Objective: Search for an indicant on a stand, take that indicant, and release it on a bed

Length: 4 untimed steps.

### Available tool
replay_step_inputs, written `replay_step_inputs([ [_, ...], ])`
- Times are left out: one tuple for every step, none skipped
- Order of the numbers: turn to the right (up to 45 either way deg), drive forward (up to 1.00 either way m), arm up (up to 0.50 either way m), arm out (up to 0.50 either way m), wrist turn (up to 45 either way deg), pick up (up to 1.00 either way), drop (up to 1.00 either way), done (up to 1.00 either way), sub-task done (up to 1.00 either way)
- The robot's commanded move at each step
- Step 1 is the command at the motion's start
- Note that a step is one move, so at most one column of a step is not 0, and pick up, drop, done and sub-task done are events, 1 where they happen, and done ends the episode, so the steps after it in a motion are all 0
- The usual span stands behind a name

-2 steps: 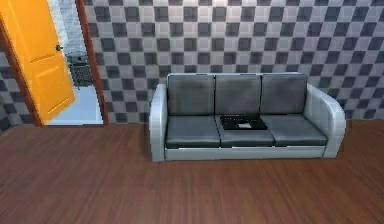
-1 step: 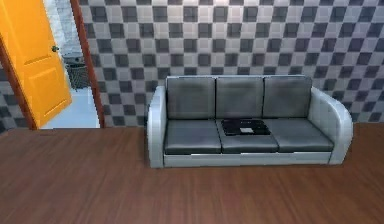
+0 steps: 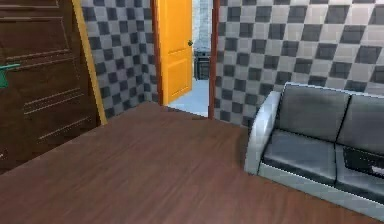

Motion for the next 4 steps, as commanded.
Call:
replay_step_inputs([
  [-3.0, 0.00, 0.00, 0.00, 0.0, 0.00, 0.00, 0.00, 0.00],
  [0.0, 1.00, 0.00, 0.00, 0.0, 0.00, 0.00, 0.00, 0.00],
  [0.0, 1.00, 0.00, 0.00, 0.0, 0.00, 0.00, 0.00, 0.00],
  [0.0, 0.40, 0.00, 0.00, 0.0, 0.00, 0.00, 0.00, 0.00],
])
